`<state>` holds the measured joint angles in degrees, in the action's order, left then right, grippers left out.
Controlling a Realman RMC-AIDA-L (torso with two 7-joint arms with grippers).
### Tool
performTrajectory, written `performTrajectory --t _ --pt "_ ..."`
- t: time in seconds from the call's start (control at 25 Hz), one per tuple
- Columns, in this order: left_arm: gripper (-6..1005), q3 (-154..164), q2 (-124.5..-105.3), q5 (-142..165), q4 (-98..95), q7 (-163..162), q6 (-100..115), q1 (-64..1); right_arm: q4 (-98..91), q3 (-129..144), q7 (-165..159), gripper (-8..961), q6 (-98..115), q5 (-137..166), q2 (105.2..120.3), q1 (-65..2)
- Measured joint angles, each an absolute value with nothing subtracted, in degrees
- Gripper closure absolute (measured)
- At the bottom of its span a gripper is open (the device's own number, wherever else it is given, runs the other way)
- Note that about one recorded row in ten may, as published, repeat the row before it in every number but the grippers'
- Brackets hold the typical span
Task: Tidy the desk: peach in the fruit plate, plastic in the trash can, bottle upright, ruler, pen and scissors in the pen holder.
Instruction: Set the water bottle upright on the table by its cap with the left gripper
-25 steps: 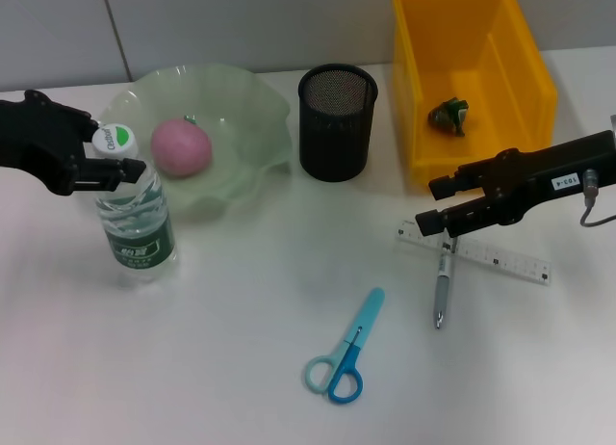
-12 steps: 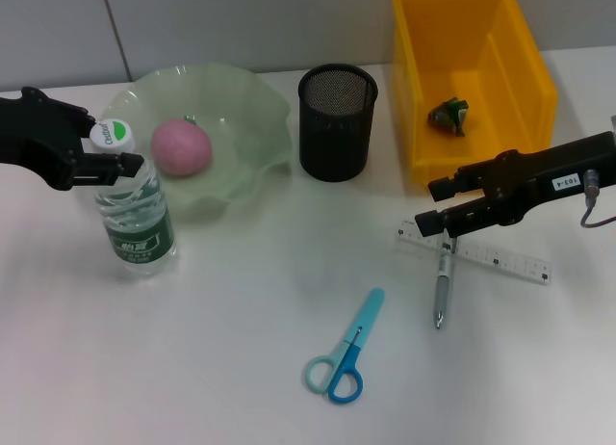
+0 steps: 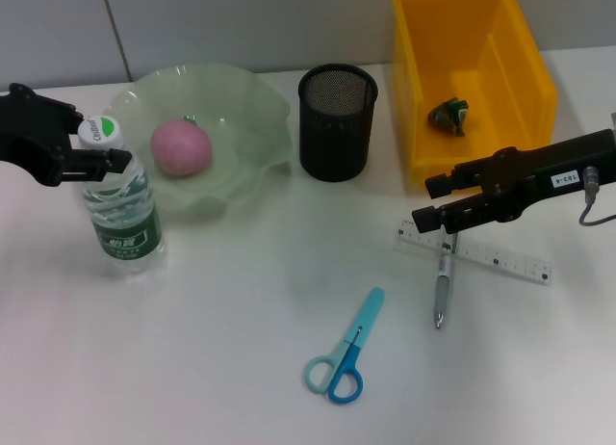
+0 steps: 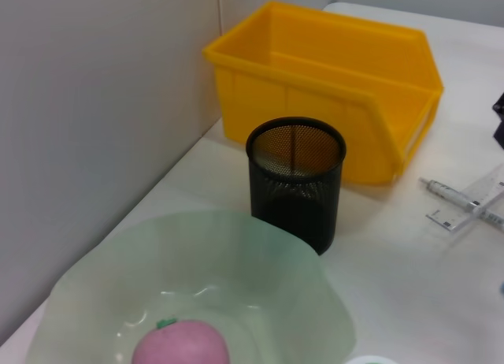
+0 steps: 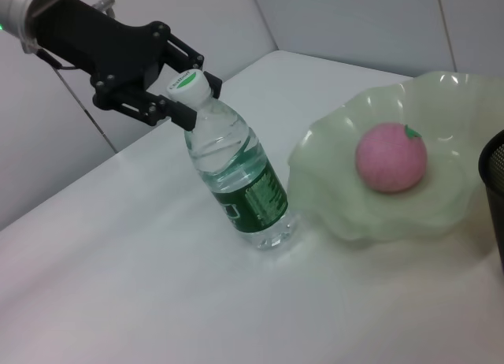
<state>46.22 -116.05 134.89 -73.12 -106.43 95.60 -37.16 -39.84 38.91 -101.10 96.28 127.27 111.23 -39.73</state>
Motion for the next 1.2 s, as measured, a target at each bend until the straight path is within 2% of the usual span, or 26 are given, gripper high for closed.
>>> performTrajectory --t 1.2 --pt "516 42.0 -116.07 134.9 -69.5 -106.1 93.1 -36.4 -40.0 38.8 -101.3 162 98.0 126.7 111.35 -39.5"
